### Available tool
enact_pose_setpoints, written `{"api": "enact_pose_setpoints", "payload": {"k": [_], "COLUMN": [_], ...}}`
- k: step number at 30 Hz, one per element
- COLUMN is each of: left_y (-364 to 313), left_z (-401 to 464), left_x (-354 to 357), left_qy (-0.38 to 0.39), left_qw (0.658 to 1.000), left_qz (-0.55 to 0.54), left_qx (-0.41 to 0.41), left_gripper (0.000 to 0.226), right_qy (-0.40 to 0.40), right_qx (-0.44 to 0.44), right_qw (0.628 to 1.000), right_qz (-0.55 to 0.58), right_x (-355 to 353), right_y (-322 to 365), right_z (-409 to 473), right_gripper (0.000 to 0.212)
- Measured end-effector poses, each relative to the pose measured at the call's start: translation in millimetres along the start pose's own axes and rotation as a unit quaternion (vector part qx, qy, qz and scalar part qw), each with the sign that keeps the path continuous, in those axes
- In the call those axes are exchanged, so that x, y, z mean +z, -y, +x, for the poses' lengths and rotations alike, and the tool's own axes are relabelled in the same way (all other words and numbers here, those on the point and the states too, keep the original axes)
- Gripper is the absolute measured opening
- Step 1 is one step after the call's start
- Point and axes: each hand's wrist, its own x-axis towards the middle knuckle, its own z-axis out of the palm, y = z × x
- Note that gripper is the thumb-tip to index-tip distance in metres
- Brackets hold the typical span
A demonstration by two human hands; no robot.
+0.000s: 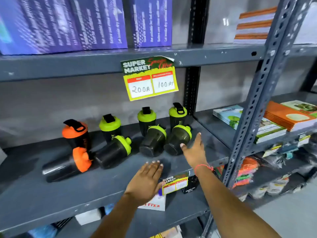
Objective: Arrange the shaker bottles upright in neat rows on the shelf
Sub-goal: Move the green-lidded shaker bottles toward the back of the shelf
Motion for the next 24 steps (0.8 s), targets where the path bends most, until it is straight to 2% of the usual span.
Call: {"api": "enact_pose_setpoints", "payload": {"k": [3,6,9,11,14,17,20,22,24], "left_y": [3.5,5.2,4.0,2.8,3.5,6.2,13.4,16.7,17.8], "left_z": [8.3,10.6,9.8,11.3,11.2,9.5,12.1,11.2,10.1], "left_x": [12.5,26.4,23.9,19.0,16.3,17.6,19.7,22.1,23.5], "left_qy": [0.062,0.026,0.035,0.077,0.079,0.091,0.152,0.087,0.091], "left_qw": [0.995,0.996,0.995,0.992,0.991,0.988,0.980,0.992,0.990], "left_qz": [-0.072,-0.074,-0.067,-0.058,-0.075,-0.101,-0.122,-0.090,-0.107], "left_qx": [-0.016,-0.030,-0.063,-0.078,-0.079,-0.072,-0.034,-0.004,-0.007], "left_gripper": [0.053,0.054,0.063,0.069,0.063,0.060,0.067,0.066,0.065], "right_qy": [0.010,0.013,0.010,0.019,0.020,0.004,-0.067,-0.126,-0.154], "right_qx": [0.063,0.116,0.184,0.219,0.233,0.213,0.135,0.046,-0.027], "right_qw": [0.995,0.981,0.965,0.950,0.928,0.922,0.950,0.973,0.978], "right_qz": [0.080,0.154,0.188,0.223,0.290,0.323,0.274,0.187,0.136], "right_x": [13.6,31.6,43.0,46.0,43.4,37.2,29.8,26.3,27.6], "right_y": [0.8,9.9,16.4,19.7,18.8,12.5,9.9,8.1,1.5], "right_z": [28.0,44.2,55.7,62.0,68.0,63.4,55.7,51.0,46.5], "right_gripper": [0.094,0.109,0.121,0.122,0.118,0.116,0.117,0.120,0.120]}}
